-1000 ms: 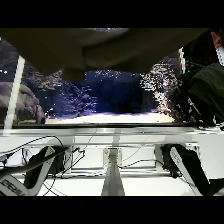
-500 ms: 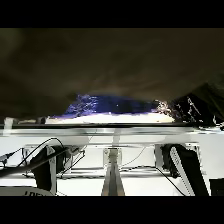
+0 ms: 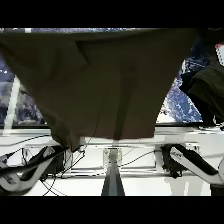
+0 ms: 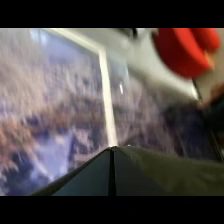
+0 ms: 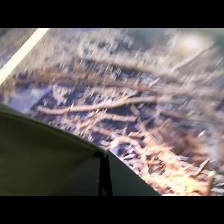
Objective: Fold the clothes and pants, and hang the long-sleeved shirts on hangers.
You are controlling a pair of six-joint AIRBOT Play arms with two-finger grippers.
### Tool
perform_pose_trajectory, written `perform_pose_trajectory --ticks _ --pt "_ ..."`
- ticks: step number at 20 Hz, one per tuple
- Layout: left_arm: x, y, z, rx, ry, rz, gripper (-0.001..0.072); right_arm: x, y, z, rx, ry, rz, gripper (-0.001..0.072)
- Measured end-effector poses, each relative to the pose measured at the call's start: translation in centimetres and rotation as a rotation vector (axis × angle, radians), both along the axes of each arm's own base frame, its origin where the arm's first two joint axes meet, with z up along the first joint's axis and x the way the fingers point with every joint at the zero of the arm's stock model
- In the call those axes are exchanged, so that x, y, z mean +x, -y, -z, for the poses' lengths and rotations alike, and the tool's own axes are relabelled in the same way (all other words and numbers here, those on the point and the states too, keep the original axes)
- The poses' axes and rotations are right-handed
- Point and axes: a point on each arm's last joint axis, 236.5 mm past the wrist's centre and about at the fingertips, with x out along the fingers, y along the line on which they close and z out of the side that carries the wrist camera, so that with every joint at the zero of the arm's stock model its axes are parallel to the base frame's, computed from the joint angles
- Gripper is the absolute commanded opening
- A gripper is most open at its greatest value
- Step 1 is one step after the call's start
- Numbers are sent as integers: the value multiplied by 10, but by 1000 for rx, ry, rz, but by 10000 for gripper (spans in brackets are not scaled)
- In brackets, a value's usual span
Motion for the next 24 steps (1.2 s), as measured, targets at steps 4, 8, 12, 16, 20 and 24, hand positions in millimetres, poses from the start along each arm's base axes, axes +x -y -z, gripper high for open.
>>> perform_pose_trajectory --ticks 4,8,12,16,20,24 --pt "56 23 94 -100 -148 84 10 45 12 87 66 -189 16 9" --pt "111 29 144 -211 -134 18 10 85 31 144 99 -239 98 8" --pt "134 28 183 -223 -150 -37 9 110 49 171 92 -225 176 8" --pt "130 35 190 -213 -153 16 8 104 51 191 49 -271 152 9" --pt "102 42 194 -154 -211 134 9 77 41 209 9 -381 55 8" --pt "55 42 223 -57 -366 279 9 39 41 229 -66 -523 -36 7"
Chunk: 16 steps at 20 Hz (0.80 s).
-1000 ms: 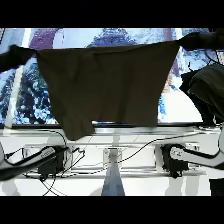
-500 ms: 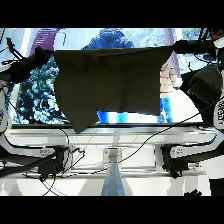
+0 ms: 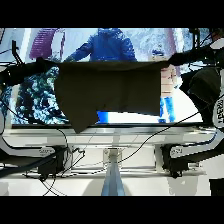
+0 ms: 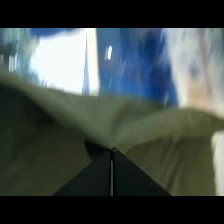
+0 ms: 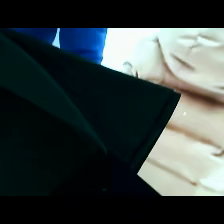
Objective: Fold the clothes and pants, and hang the long-sleeved shirts on hangers.
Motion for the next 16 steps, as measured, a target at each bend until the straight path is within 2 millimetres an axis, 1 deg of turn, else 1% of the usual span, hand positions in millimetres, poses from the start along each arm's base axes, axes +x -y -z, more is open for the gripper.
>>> perform_pose_trajectory --ticks 3,6,9,11,12,13,14,15,16 --pt "-34 -8 26 77 -135 78 9 -28 1 16 -23 -109 -54 7" --pt "-54 -16 42 137 -217 116 9 -55 -2 37 -17 -209 -80 8" --pt "-62 -20 49 164 -253 132 9 -76 -5 54 -3 -286 -93 8" --pt "-65 -22 51 174 -266 137 10 -85 -7 60 3 -315 -98 9" --pt "-67 -22 52 176 -272 137 12 -87 -8 62 6 -324 -99 74" --pt "-67 -23 52 179 -275 139 113 -89 -8 64 8 -330 -100 393" --pt "-68 -23 52 182 -276 140 413 -91 -9 65 8 -336 -101 640" --pt "-68 -24 53 184 -278 140 701 -91 -9 65 13 -338 -100 655" --pt "-68 -24 53 182 -281 138 674 -91 -11 65 19 -339 -98 654"
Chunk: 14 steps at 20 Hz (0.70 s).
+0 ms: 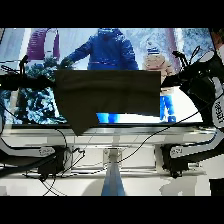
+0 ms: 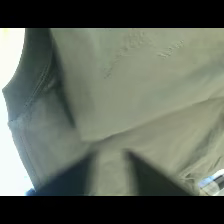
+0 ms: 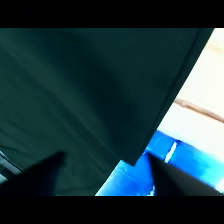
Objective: Fold the clothes and pants, and hang the long-sleeved shirts on hangers.
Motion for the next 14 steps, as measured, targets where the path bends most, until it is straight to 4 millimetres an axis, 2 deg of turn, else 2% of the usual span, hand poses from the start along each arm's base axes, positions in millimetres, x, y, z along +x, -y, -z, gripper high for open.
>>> perform_pose_trajectory --ticks 1,2,3,4,5,6,10,12,14 --pt "0 0 -1 -3 1 -3 674 1 -2 -1 7 1 5 651" --pt "2 -1 -3 -7 6 -8 648 1 -2 -1 10 -1 11 578" --pt "4 -1 -6 -8 9 -13 489 1 -2 -1 12 -5 17 470" --pt "5 -1 -10 -13 16 -10 374 0 -2 -1 12 -10 24 385" --pt "7 -1 -18 -18 25 -1 138 0 -2 -2 10 -12 31 180" --pt "9 0 -28 -22 34 11 10 0 -2 -4 9 -11 36 16" --pt "12 6 -90 -28 122 95 6 1 0 -24 -10 33 48 8" --pt "6 9 -121 -3 175 123 6 0 1 -37 -23 63 46 8" --pt "-7 7 -142 77 209 147 6 -1 1 -51 -34 94 44 8"
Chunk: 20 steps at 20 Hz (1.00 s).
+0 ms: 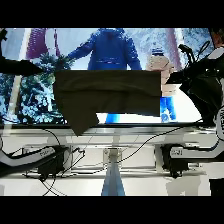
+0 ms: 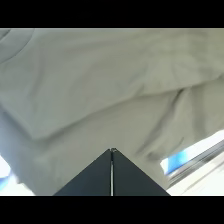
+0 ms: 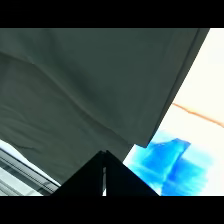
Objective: Fold the clothes and pants, and hang the long-sleeved shirts on hangers.
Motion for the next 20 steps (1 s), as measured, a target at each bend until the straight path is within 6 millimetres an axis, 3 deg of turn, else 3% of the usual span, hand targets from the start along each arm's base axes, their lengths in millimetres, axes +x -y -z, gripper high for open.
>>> perform_pose_trajectory --ticks 3,7,8,9,10,11,13,15,20 --pt "-38 -9 -5 133 -4 -11 6 -2 0 -16 -11 37 -2 8" --pt "-111 -4 49 160 -161 -56 27 0 0 -24 -20 67 4 8" --pt "-132 3 70 142 -220 -56 164 2 1 -25 -22 75 7 8" --pt "-152 12 89 116 -279 -56 431 4 1 -25 -25 84 11 8" --pt "-168 21 106 87 -331 -54 595 5 2 -26 -26 90 14 8" --pt "-184 31 121 50 -383 -58 568 6 2 -26 -27 95 15 8" --pt "-204 46 142 1 -453 -75 403 8 3 -27 -30 104 19 8" --pt "-212 50 155 -13 -480 -101 404 10 3 -27 -32 111 23 8" --pt "-199 43 174 17 -434 -188 410 14 4 -28 -36 127 31 9"
